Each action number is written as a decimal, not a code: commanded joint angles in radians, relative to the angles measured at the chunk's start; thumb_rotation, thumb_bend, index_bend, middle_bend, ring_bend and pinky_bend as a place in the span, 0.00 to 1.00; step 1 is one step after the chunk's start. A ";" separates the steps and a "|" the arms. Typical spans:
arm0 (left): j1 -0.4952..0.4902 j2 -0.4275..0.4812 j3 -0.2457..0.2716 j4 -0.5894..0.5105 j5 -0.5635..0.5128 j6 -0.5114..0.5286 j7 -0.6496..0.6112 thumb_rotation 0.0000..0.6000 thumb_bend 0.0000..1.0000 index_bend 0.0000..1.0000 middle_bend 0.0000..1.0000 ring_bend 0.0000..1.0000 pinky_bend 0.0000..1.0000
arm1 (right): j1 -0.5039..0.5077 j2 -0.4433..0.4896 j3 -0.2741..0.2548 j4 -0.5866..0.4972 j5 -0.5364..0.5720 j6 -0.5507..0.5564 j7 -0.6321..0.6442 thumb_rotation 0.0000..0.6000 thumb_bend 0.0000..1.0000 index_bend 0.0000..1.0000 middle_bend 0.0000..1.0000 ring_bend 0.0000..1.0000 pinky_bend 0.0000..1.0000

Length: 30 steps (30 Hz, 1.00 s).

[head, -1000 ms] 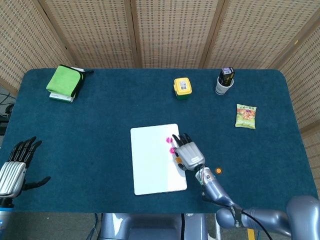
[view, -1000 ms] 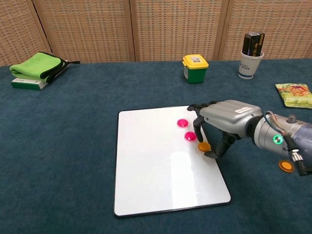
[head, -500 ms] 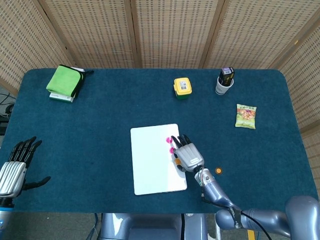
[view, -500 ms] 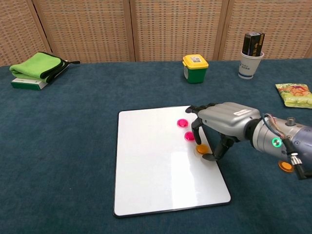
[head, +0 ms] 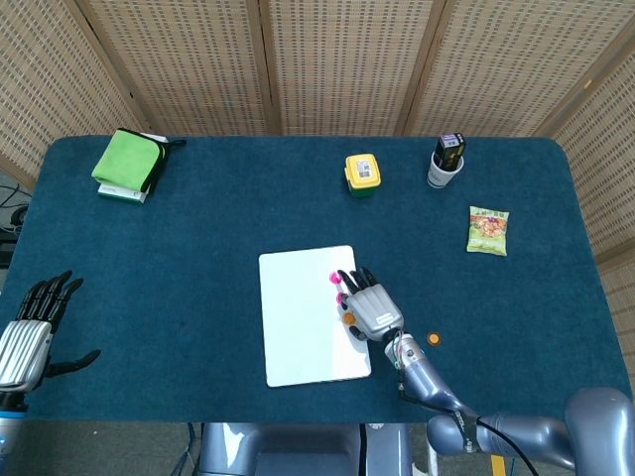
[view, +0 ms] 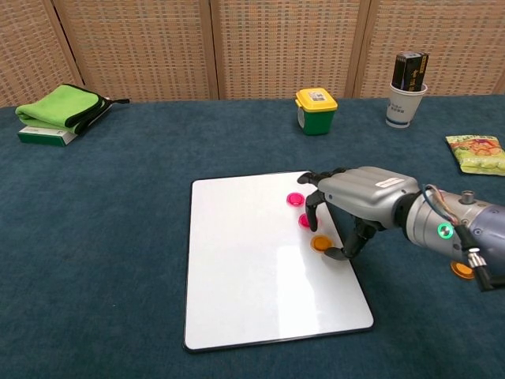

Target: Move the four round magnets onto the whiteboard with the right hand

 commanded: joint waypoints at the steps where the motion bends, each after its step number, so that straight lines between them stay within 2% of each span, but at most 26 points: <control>1: 0.000 0.000 0.000 0.000 0.000 0.000 0.000 1.00 0.00 0.00 0.00 0.00 0.00 | -0.002 0.004 0.000 -0.008 -0.004 0.004 0.005 1.00 0.36 0.39 0.00 0.00 0.00; 5: 0.000 0.000 0.000 0.000 0.000 0.000 0.000 1.00 0.00 0.00 0.00 0.00 0.00 | -0.012 0.038 0.003 -0.055 -0.027 0.030 0.013 1.00 0.36 0.39 0.00 0.00 0.00; 9: -0.001 0.000 0.000 0.000 0.000 -0.001 -0.002 1.00 0.00 0.00 0.00 0.00 0.00 | -0.041 0.128 -0.012 -0.144 -0.077 0.073 0.025 1.00 0.36 0.39 0.00 0.00 0.00; 14: -0.001 0.002 0.003 -0.001 0.006 -0.001 -0.006 1.00 0.00 0.00 0.00 0.00 0.00 | -0.109 0.239 -0.075 -0.194 -0.125 0.112 0.068 1.00 0.36 0.39 0.00 0.00 0.00; 20: -0.001 0.001 0.004 0.000 0.014 0.004 -0.005 1.00 0.00 0.00 0.00 0.00 0.00 | -0.170 0.278 -0.120 -0.165 -0.166 0.127 0.154 1.00 0.36 0.39 0.00 0.00 0.00; 30: 0.002 -0.003 0.004 0.001 0.017 0.013 -0.002 1.00 0.00 0.00 0.00 0.00 0.00 | -0.239 0.256 -0.174 -0.051 -0.253 0.134 0.238 1.00 0.36 0.39 0.00 0.00 0.00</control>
